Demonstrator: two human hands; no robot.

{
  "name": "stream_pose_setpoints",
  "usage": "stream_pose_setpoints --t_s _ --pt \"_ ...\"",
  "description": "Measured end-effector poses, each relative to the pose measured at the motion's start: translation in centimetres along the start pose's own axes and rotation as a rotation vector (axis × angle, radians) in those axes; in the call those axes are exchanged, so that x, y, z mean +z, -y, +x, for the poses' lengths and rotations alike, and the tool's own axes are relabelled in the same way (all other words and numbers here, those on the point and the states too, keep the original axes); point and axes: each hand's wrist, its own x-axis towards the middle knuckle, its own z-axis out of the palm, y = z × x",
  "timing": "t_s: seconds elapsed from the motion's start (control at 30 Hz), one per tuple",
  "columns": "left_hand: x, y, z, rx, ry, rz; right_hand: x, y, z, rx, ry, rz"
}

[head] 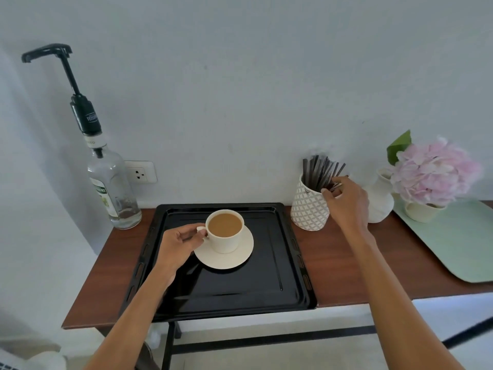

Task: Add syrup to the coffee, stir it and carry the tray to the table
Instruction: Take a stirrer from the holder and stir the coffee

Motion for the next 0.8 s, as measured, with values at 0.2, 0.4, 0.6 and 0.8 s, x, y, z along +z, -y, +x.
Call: stream_pose_setpoints --t_s 0.2,0.4,0.6,0.8 --pt "0.0 0.0 0.1 -0.004 -0.011 -0.007 0.2 -0.4 0.7 0.015 0.018 0.0" --pt "0.0 0.3 0.0 -0.007 -0.024 -0.023 0.2 -0.1 0.9 0.019 0.027 0.029" --pt "-0.2 0.3 0.2 -0.007 -0.008 -0.006 -0.8 0.9 1.4 -0.045 -0.06 0.011" --pt "-0.2 0.4 0.2 -0.011 -0.008 -0.017 -3.0 4.7 3.3 -0.152 -0.144 0.096"
